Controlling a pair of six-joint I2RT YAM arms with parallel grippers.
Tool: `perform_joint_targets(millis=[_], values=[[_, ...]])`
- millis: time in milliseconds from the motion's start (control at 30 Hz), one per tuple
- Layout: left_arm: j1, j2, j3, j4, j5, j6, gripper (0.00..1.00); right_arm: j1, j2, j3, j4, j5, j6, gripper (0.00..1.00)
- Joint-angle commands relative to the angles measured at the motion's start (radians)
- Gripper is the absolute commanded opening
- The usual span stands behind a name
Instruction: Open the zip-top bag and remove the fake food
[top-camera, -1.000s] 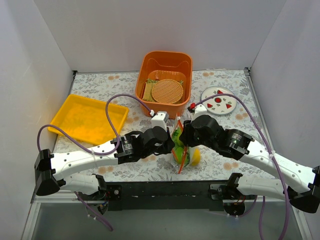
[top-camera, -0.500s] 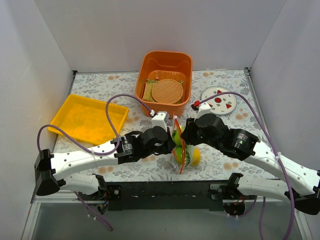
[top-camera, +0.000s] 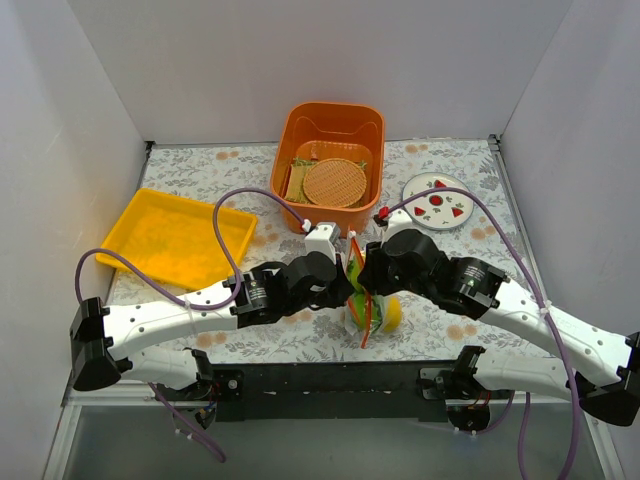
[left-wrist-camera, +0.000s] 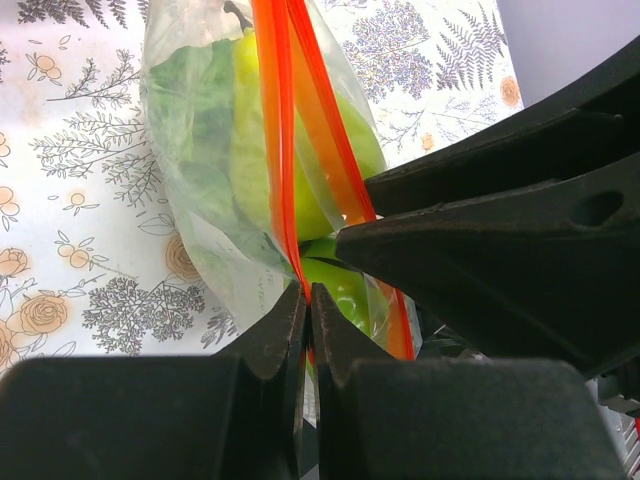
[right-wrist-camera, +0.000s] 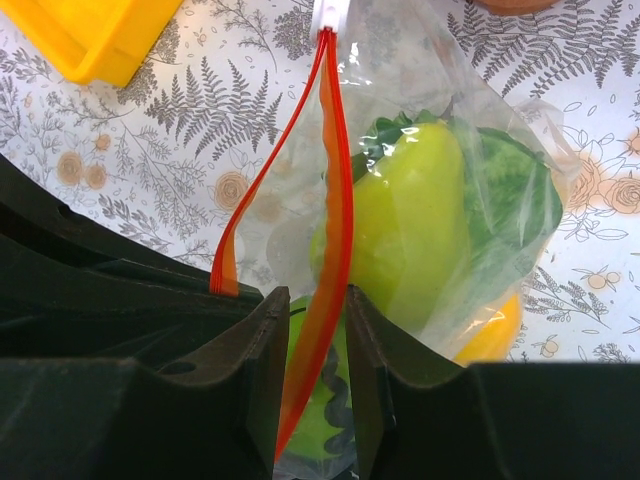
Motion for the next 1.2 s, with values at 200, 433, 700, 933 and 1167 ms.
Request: perform_joint_targets(millis=[200,433,700,933,1167], values=[[-0.002,0.004,0.021,0.038,0.001,0.008,0.00,0.010,-0.015,-0.045,0.063,-0.068,0.014,0.34],[-0.002,-0.013,0.021,0.004,-0.026,-0.010,0.00,0.010,-0.044,-0.007,0.021,0.005,0.021,0.03],[-0.002,-0.004,0.039,-0.059,-0.031,-0.045,0.00,0.008,-0.097,0.200,-0.197,0.286,-0.018,0.01],[-0.002,0.056,0.066,-0.070,-0.026,-0.045,0.00,0.008,-0.077,0.300,-0.276,0.329,-0.051,0.01],[-0.002,-0.007,-0.039,-0.158,-0.067,-0.160,0.00,0.010,0.008,0.049,0.016,0.039,-0.030,0.01]])
